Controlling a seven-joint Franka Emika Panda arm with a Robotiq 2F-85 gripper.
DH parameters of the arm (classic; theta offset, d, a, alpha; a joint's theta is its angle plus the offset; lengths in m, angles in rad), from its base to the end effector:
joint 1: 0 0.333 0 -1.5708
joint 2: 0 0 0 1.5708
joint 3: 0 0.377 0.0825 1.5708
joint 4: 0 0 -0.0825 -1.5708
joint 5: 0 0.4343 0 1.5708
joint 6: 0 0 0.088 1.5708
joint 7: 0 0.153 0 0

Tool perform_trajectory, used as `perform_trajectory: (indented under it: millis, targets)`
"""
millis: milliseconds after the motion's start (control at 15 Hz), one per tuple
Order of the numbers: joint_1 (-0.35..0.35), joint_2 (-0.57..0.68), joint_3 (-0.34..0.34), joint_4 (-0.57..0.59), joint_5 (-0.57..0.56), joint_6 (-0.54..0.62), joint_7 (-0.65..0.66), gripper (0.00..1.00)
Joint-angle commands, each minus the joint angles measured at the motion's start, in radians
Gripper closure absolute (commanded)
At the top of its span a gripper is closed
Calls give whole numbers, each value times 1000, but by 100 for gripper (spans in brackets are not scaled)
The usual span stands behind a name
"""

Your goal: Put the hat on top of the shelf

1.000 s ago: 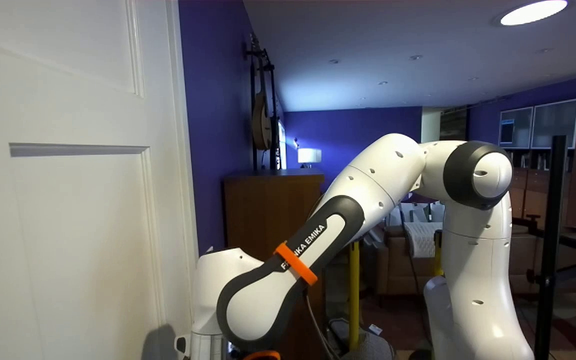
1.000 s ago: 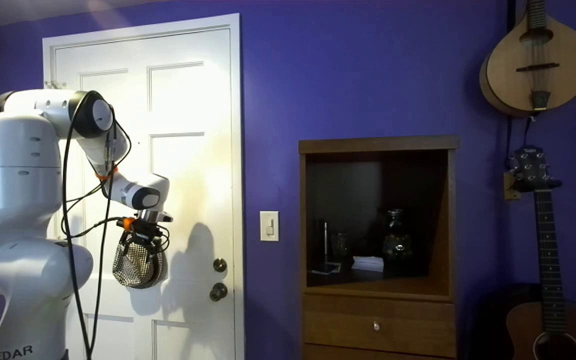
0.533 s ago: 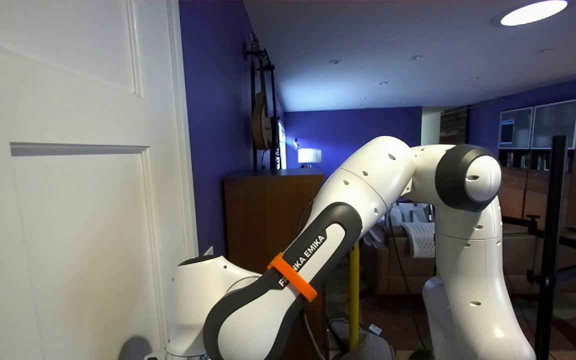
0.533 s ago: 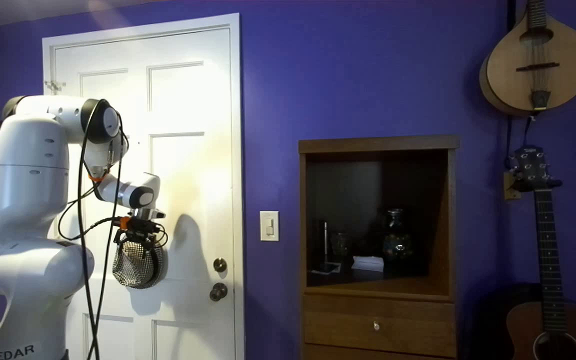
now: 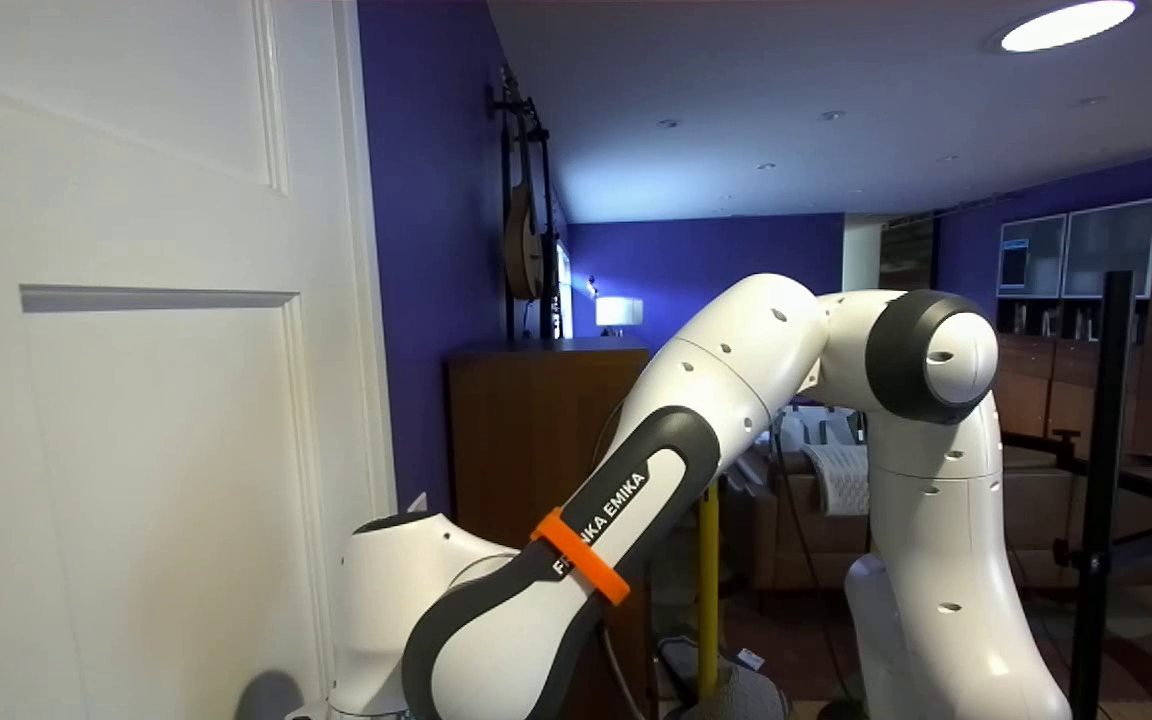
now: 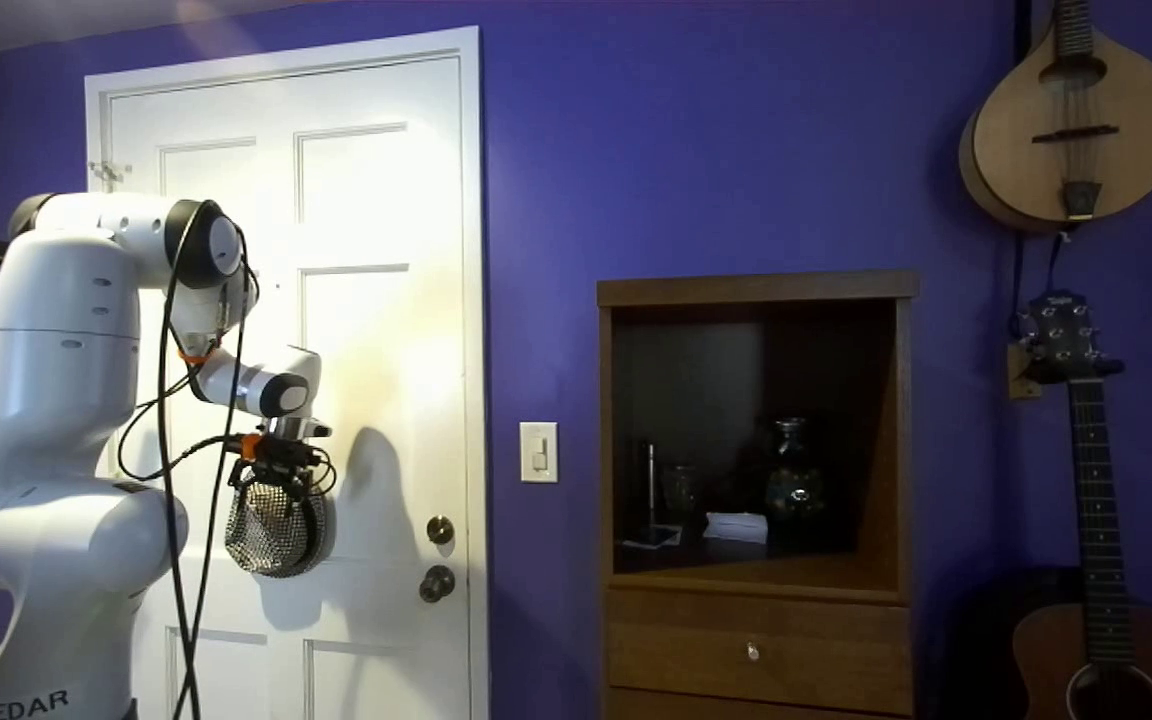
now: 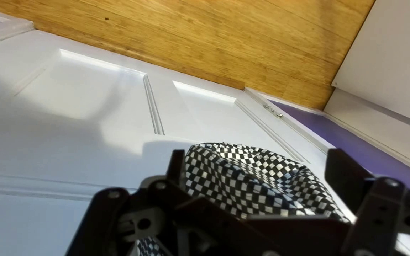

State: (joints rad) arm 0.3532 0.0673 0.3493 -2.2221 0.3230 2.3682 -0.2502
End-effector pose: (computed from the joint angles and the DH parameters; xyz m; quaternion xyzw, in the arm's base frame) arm 0.4418 0.3915 0.3386 -0.9260 -0.3528 -0.0099 0.1340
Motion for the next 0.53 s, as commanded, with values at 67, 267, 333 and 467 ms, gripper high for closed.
perform_trajectory:
  millis: [67, 267, 333, 467]
  targets:
    - [-1, -7, 21, -7, 54, 46, -50, 0]
    - [0, -18, 36, -16, 113, 96, -103, 0]
    - [2, -18, 41, -16, 125, 113, -110, 0]
    - [9, -13, 51, -12, 135, 149, -86, 0]
